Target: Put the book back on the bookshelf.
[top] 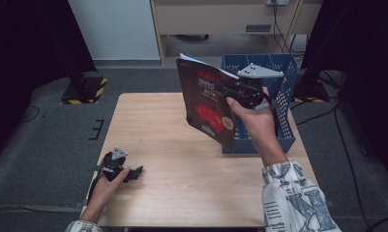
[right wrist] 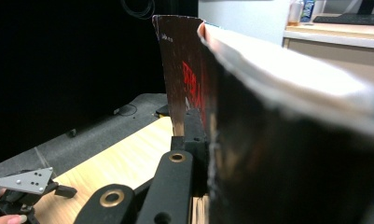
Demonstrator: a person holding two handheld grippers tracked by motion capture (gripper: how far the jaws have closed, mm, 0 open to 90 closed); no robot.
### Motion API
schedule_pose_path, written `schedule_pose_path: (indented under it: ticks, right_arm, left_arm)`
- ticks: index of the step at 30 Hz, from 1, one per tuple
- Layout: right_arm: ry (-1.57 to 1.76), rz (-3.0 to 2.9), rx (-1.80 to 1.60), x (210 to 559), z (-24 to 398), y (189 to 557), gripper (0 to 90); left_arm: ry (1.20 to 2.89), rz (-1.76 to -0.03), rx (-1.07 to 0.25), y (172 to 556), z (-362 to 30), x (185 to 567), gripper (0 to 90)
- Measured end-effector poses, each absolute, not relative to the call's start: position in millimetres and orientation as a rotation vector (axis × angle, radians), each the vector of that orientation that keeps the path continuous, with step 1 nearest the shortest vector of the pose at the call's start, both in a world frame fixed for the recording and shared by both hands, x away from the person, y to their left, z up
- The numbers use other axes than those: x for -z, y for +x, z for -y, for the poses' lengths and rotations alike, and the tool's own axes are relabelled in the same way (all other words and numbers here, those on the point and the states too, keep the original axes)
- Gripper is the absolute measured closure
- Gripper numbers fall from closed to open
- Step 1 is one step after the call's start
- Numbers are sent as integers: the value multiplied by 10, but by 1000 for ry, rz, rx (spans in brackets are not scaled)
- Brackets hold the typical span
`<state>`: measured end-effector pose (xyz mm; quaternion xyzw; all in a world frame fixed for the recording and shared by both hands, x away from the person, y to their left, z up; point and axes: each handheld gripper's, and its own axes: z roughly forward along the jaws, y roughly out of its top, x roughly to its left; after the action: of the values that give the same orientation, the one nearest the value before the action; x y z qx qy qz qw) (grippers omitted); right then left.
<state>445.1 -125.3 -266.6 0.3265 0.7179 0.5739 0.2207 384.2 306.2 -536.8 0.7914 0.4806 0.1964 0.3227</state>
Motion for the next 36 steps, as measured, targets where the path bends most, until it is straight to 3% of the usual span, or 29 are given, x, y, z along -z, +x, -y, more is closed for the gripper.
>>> schedule_pose_path:
  ticks: [36]
  right_arm:
    - [989, -1884, -1557, 2545, 1861, 4373, 871]
  left_arm:
    - [2076, -1260, -515, 3841, -3059, 5370, 0]
